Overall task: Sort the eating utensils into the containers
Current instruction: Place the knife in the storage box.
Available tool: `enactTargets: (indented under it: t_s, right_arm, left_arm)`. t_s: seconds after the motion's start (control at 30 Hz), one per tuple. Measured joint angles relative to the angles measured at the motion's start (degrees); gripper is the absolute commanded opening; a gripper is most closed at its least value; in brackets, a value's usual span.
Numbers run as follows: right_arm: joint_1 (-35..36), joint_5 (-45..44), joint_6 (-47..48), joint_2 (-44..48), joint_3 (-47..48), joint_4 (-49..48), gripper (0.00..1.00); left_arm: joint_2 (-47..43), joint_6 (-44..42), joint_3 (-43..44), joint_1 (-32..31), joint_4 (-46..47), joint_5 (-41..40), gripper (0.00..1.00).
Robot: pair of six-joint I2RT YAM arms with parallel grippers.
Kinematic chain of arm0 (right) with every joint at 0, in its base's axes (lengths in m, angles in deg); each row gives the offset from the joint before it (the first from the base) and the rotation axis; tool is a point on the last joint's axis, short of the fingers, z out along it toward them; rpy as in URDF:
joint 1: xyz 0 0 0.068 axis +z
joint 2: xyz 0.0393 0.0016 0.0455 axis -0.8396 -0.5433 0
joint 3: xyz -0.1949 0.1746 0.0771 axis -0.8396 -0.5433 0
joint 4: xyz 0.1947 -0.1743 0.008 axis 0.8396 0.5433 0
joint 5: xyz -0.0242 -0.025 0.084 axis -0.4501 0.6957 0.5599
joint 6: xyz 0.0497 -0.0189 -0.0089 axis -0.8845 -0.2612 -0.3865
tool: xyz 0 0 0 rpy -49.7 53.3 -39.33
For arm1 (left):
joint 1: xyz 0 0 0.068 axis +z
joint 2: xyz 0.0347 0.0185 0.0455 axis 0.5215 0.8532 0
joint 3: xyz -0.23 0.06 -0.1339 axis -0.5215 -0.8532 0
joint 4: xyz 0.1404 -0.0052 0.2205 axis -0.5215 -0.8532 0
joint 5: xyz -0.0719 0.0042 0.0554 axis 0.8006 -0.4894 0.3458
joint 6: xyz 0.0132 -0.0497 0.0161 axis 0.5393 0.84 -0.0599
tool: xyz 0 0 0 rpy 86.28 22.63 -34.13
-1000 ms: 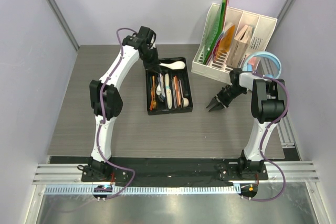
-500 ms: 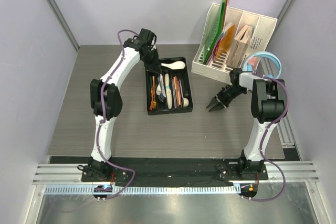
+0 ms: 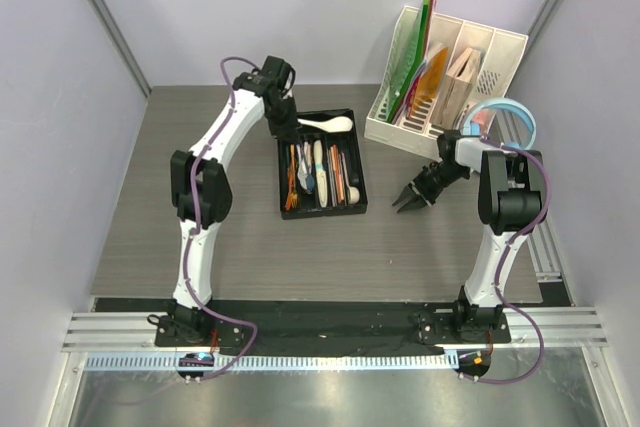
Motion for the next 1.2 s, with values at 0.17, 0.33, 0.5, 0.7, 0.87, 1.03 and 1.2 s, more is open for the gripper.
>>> enactTargets:
  t_s: [0.17, 0.33, 0.5, 0.7, 0.87, 1.03, 1.2]
  right_arm:
    - [0.0, 0.0, -0.02, -0.13, 0.22, 0.31, 0.29]
    - [0.0, 0.0, -0.04, -0.37, 0.55, 0.63, 0.29]
    - [0.0, 0.0, -0.09, -0.5, 0.76, 0.94, 0.29]
    - [0.0, 0.0, -0.2, -0.52, 0.85, 1.01, 0.29]
    - [0.0, 0.02, -0.22, -0.55, 0.87, 1.01, 0.29]
    - [0.0, 0.02, -0.22, -0.55, 0.87, 1.03, 0.29]
    - [0.0, 0.0, -0.22, -0.55, 0.87, 1.03, 0.29]
  left_arm:
    - [0.0, -2.58, -2.01, 1.31, -2.86, -1.77, 0.0]
    - [0.02, -4.24, -4.04, 1.99, -5.05, -1.97, 0.0]
    - [0.07, -5.51, -4.68, 2.01, -5.44, -1.33, 0.0]
    - [0.79, -5.73, -5.51, 1.84, -5.64, 0.11, 0.0]
    - [1.92, -5.73, -5.64, 1.75, -5.62, 1.2, 0.0]
    - [3.56, -5.64, -5.62, 1.31, -5.62, 1.97, 0.0]
    - [5.18, -5.49, -5.62, 0.76, -5.01, 2.1, 0.25]
